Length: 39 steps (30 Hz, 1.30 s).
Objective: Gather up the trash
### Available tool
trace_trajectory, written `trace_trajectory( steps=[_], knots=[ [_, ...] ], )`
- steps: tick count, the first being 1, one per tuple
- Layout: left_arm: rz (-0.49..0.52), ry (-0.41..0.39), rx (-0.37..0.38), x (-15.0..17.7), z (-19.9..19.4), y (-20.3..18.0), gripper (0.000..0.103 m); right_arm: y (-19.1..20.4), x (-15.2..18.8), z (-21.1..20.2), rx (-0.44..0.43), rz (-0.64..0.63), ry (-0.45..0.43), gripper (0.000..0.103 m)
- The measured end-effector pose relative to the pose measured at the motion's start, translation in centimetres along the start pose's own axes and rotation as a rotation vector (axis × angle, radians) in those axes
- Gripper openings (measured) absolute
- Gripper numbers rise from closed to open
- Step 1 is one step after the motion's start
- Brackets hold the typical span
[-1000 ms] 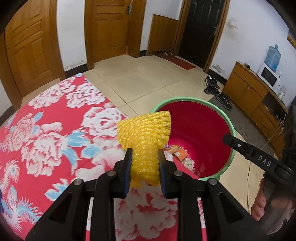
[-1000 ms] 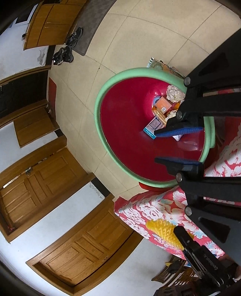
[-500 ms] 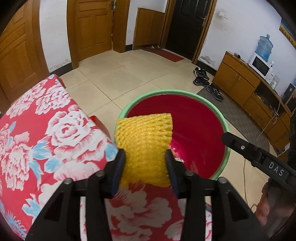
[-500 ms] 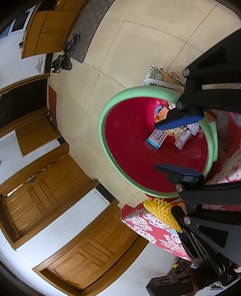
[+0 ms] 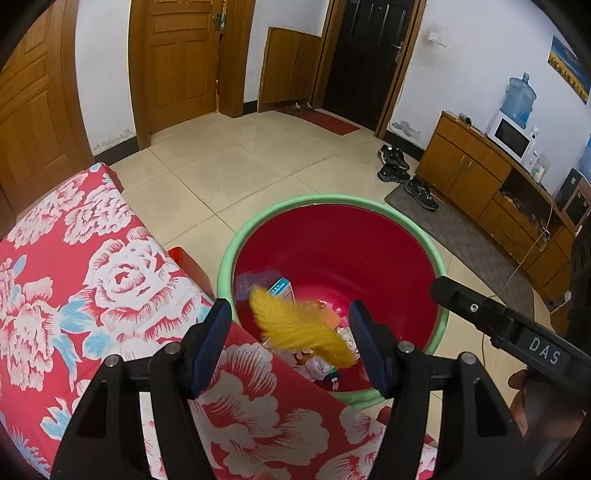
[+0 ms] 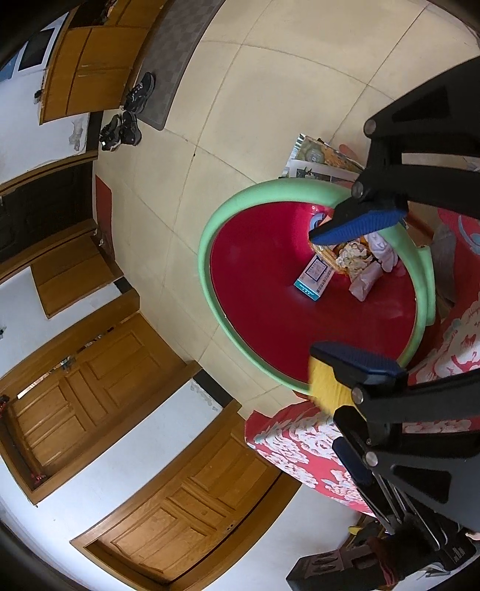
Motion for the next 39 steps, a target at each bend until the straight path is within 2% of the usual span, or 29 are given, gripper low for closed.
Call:
trace_trajectory(
  steps=[9,11,17,23,32,39],
  knots=[
    [-0.061,-0.029,-0.03,0.0,-2.0,2.1,0.066,0.9,0.0,-0.6,-0.018,-0.019,-0.007,0.069],
    [-0.078,-0.036,-0.046,0.2,-2.8,2.6,0.066,1.4,0.0,-0.7,-0.027,-0.03,-0.008,0.074],
    [-0.146,-0.063,-0.113,1.4,-5.6,5.2,0.066,4.3,0.9,-1.5,-0.052,-0.086,-0.008,0.084],
    [-0.224,-0.083,-0.195,3.0,-8.6,8.2,0.066,7.5,2.3,-2.6,-0.082,-0.15,-0.014,0.09],
    [-0.303,-0.128,-0.325,5.1,-13.2,11.7,0.066,11.3,4.6,-4.1,-0.125,-0.236,-0.011,0.093],
    [-0.348,-0.157,-0.381,6.6,-16.1,13.3,0.066,14.2,6.2,-5.7,-0.156,-0.302,-0.02,0.093]
  ],
)
Point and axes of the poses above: each gripper's, at about its wrist camera, not at the fingertips, and z roughly the way its jaws point, y to its left, x to its underside, the point moved 4 cm from there along z, roughly the way its jaws point, and after that the axes turned 1 degree about -z, right-handed, at the moved point
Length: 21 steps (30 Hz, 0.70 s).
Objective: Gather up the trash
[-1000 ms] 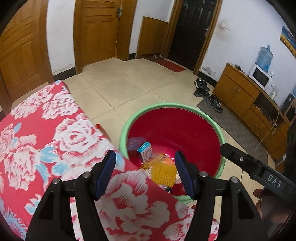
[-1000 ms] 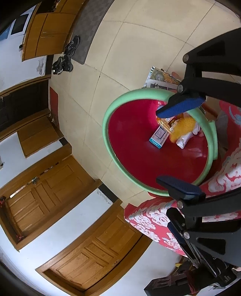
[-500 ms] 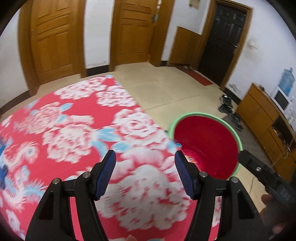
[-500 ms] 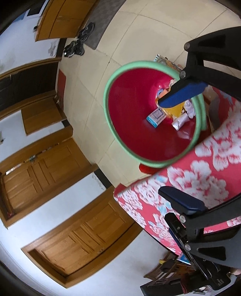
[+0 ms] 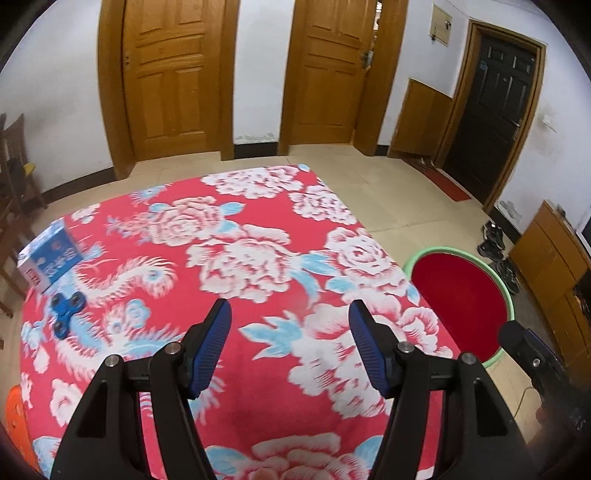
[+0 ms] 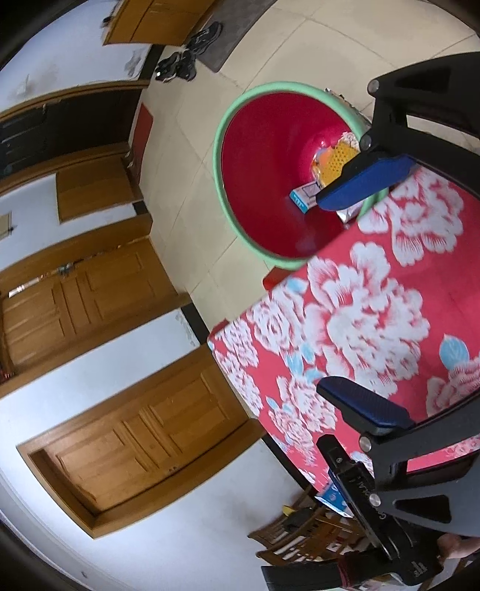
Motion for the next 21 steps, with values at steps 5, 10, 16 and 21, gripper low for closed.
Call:
trace_trajectory(
  steps=[5,10,16,21],
  knots=[
    [-0.018,-0.02,-0.039,0.5,-1.7,1.6,0.066,1.9,0.4,-1.0,-0.02,-0.036,-0.014,0.093],
    [-0.038,-0.038,-0.075,0.7,-3.0,2.7,0.066,3.2,0.7,-1.7,-0.04,-0.065,-0.025,0.094],
    [-0.062,-0.05,-0.1,0.9,-4.0,3.7,0.066,4.2,1.0,-2.5,-0.063,-0.089,-0.032,0.094],
    [-0.073,-0.054,-0.111,1.0,-4.4,4.2,0.066,4.5,1.0,-2.5,-0.069,-0.092,-0.031,0.094]
  ],
)
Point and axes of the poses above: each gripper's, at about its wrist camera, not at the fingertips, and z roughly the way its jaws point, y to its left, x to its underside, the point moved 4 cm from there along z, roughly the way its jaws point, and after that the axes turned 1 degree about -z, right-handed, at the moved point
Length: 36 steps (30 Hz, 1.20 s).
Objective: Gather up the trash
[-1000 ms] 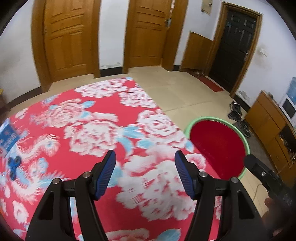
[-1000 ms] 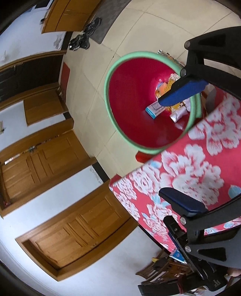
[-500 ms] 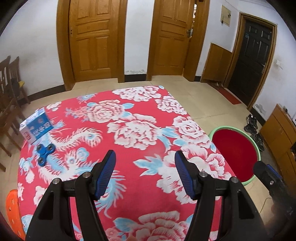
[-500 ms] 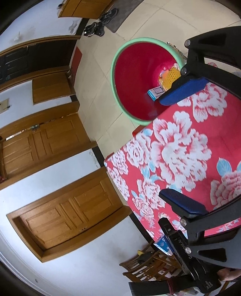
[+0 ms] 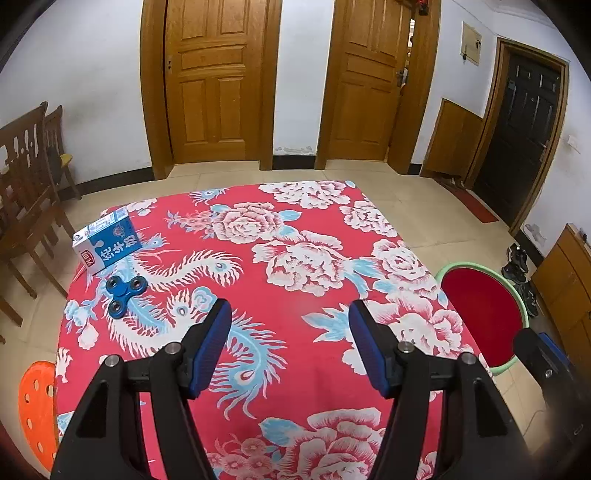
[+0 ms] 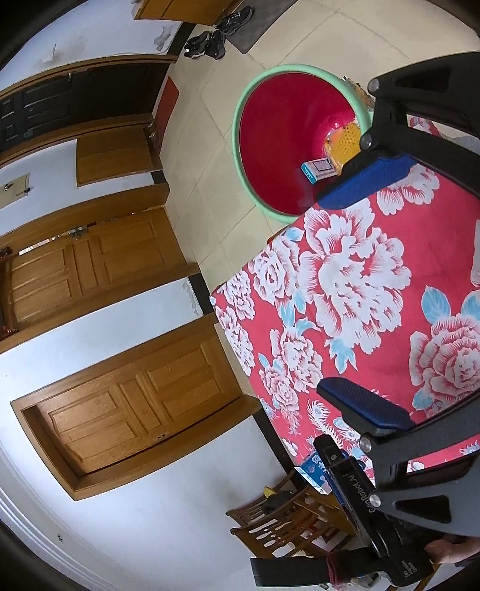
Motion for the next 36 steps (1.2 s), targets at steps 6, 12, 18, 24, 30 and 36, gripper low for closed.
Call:
trace_trajectory(
  steps=[6,12,18,24,30,36],
  knots=[
    [-0.006,-0.001,-0.002,-0.04,-0.1,0.16,0.066,0.06,0.05,0.0,0.0,0.0,0.0,0.094],
    [-0.006,0.0,-0.003,-0.04,-0.1,0.27,0.066,0.07,0.07,0.0,0.0,0.0,0.0,0.094],
    [-0.007,-0.001,-0.004,-0.04,-0.14,0.44,0.066,0.06,0.06,0.01,0.0,0.0,0.0,0.094],
    [-0.007,-0.001,-0.004,-0.08,-0.18,0.46,0.066,0.07,0.05,0.0,0.0,0.0,0.0,0.094],
    [-0.007,-0.001,-0.003,-0.08,-0.21,0.49,0.066,0.12,0.09,0.0,-0.001,0.001,0.0,0.094],
    [-0.007,-0.001,-0.003,-0.1,-0.22,0.49,0.066,0.2,0.15,0.03,-0.002,0.0,0.0,0.094]
  ],
)
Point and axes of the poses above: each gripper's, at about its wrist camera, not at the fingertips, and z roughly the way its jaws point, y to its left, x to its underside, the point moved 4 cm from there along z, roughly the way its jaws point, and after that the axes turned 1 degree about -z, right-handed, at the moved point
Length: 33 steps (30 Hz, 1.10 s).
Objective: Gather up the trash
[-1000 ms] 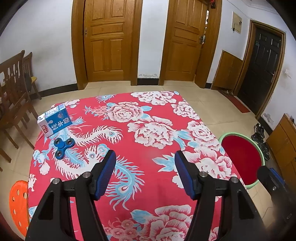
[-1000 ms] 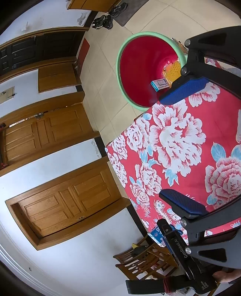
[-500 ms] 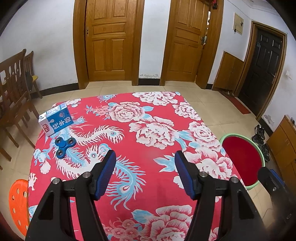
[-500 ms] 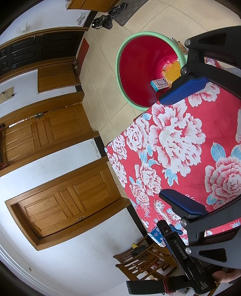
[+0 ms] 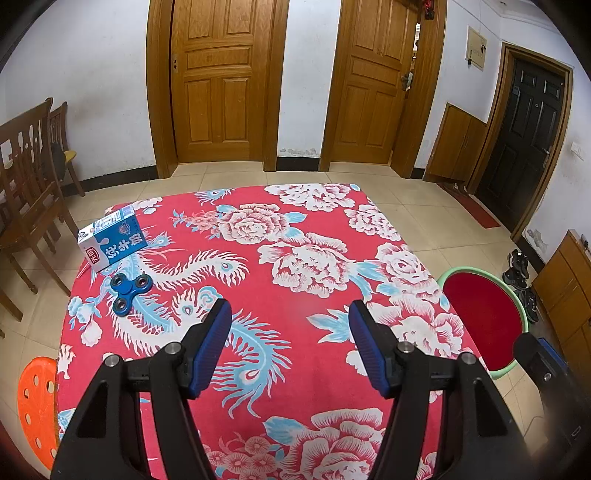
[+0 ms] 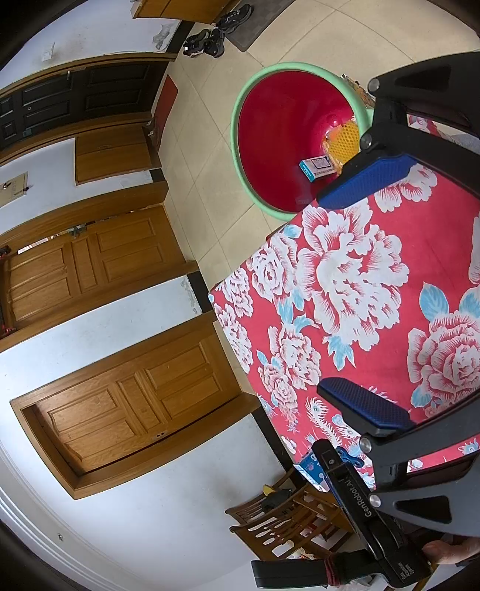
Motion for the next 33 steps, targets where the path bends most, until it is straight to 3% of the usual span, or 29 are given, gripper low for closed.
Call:
trace_trajectory(
  steps=[33],
  knots=[
    [-0.001,0.0,0.001,0.03,-0.01,0.07,0.066,0.14,0.11,-0.04,-0.002,0.002,0.002,0.094]
  ],
)
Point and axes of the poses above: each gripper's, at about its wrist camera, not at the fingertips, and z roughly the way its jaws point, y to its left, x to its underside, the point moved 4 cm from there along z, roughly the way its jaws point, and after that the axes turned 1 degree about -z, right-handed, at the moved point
